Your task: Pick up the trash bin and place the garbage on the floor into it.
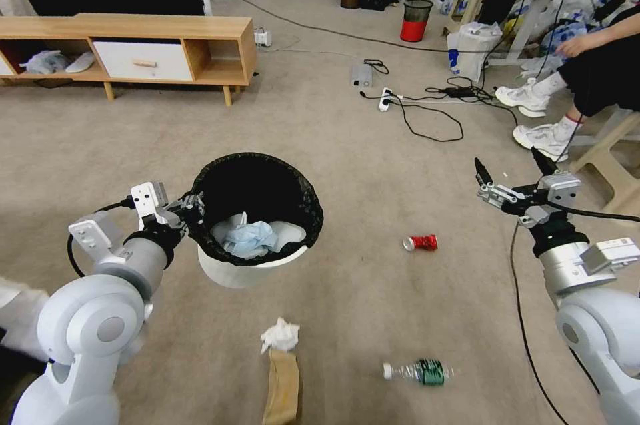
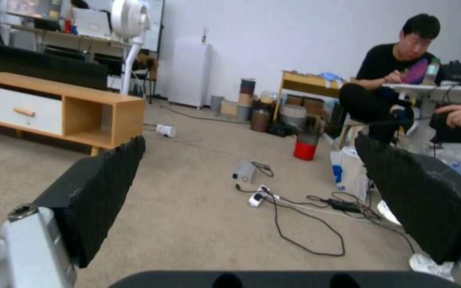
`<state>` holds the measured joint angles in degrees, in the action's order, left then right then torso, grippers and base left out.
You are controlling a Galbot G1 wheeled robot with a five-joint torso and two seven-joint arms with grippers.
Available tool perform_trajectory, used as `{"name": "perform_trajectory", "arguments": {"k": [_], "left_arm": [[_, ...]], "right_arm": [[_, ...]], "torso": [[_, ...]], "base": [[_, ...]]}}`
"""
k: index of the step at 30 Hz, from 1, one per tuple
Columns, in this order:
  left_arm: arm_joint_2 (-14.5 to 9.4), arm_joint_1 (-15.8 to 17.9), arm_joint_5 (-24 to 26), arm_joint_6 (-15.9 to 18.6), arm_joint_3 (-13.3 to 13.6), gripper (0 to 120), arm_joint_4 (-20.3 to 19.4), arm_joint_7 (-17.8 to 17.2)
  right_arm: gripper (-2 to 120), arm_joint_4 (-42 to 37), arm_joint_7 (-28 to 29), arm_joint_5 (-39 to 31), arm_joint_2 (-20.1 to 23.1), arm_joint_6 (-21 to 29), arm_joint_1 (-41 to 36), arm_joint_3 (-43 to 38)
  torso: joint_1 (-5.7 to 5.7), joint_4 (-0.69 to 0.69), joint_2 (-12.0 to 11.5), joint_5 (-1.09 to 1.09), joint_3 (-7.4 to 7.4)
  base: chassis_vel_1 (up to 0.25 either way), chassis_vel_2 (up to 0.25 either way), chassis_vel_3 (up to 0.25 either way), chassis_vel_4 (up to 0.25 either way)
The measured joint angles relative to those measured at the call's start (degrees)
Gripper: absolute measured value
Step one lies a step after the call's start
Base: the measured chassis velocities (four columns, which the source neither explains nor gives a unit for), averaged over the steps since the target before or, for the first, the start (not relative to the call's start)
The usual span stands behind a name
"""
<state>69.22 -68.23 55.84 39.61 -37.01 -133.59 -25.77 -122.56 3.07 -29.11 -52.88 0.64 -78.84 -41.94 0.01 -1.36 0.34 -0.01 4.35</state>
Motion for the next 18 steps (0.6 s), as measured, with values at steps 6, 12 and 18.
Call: {"name": "perform_trajectory", "arguments": {"k": [6, 12, 18], "left_arm": [[-0.01, -0.10, -0.02, 0.00, 0.03, 7, -0.08, -0.02], [-0.13, 0.13, 0.03, -0.05, 0.05, 7, 0.15, -0.01], [-0.28, 0.28, 0.14, -0.16, 0.13, 7, 0.47, 0.13]], "right_arm": [[100, 0.37, -0.89, 0.80, 0.02, -0.59, -0.52, 0.20], [100, 0.36, -1.17, 1.10, 0.07, -0.32, -1.00, 0.73], [100, 0.01, -3.47, 1.00, 1.03, 1.06, -2.90, 0.50]], "torso": [[-0.01, -0.03, 0.01, 0.01, -0.03], [-0.01, -0.01, 0.01, 0.01, -0.02], [-0.01, -0.02, 0.01, 0.02, -0.02]], "base": [[0.036, -0.049, -0.037, 0.031], [0.000, 0.000, 0.000, 0.000], [0.000, 0.000, 0.000, 0.000]]}}
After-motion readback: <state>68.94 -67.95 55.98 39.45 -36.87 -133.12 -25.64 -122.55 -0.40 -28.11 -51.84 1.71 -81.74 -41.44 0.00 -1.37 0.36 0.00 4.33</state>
